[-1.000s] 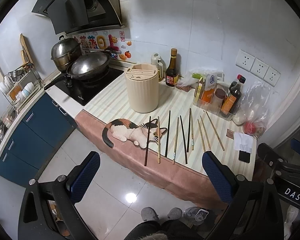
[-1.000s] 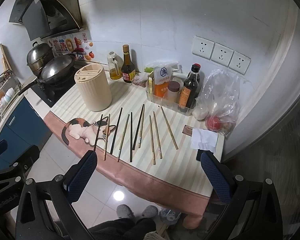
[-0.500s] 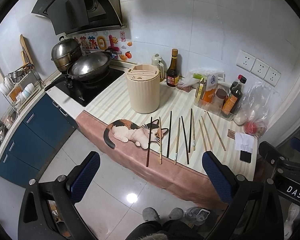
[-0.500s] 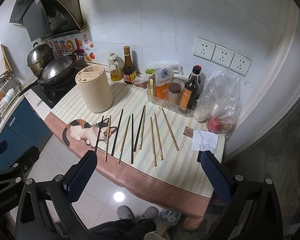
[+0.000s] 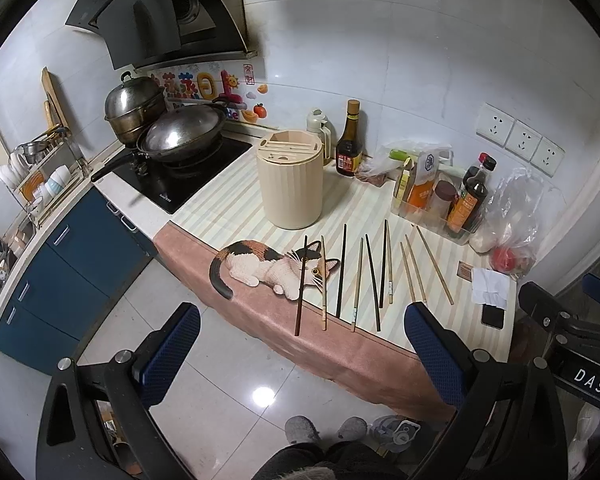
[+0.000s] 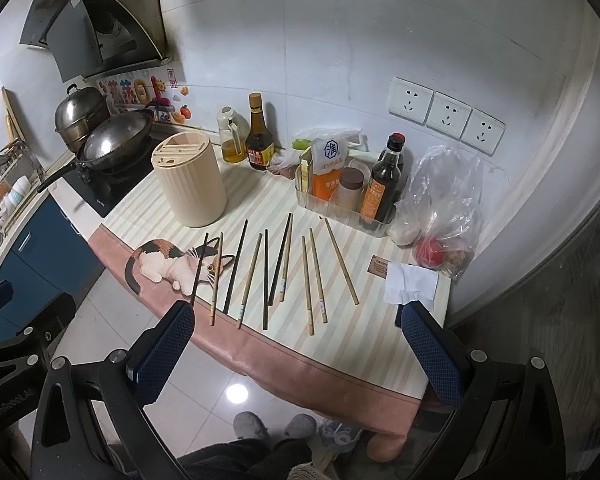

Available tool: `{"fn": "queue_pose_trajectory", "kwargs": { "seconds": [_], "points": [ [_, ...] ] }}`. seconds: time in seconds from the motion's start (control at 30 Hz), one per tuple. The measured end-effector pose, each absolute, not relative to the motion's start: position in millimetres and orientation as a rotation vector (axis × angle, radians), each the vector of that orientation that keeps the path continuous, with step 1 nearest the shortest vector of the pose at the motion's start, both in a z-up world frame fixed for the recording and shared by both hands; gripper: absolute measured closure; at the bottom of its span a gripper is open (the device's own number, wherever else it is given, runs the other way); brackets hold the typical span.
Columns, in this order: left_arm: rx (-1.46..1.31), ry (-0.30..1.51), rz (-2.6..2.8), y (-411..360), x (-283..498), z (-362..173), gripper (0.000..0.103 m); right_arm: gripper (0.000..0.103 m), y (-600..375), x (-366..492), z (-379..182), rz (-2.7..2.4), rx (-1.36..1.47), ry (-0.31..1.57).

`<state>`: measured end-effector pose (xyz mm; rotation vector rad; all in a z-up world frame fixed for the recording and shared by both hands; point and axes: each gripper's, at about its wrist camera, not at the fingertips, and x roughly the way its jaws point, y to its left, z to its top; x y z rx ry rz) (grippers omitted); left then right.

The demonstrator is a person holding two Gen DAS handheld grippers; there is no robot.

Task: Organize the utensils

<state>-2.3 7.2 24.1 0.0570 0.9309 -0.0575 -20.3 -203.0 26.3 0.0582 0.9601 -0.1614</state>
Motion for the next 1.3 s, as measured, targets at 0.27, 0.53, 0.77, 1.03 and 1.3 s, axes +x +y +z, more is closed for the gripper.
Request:
{"fn": "queue_pose_trajectory", "kwargs": {
  "seconds": [0.27, 0.53, 0.77, 1.03, 1.3],
  "points": [
    [0.057, 0.929, -0.058, 11, 0, 26, 0.0, 0.0, -202, -20, 26, -0.163, 0.06, 0.959],
    [0.078, 0.89, -0.048, 21, 14, 26, 0.0, 0.0, -202, -15, 28, -0.187, 0.084, 0.913],
    [0.112, 0.846, 0.005, 26, 50, -6, 0.0, 0.0, -198, 16, 3, -0.234, 0.127, 0.869],
    [0.2, 0.954, 0.024, 23, 117, -85, 0.0, 0.034, -216, 62, -70, -0.263, 0.234, 0.998],
    [0.174, 1.181, 0.073, 27, 185, -181, 0.0, 0.053, -233, 130, -169, -0.164, 0.284, 1.172]
  ]
}}
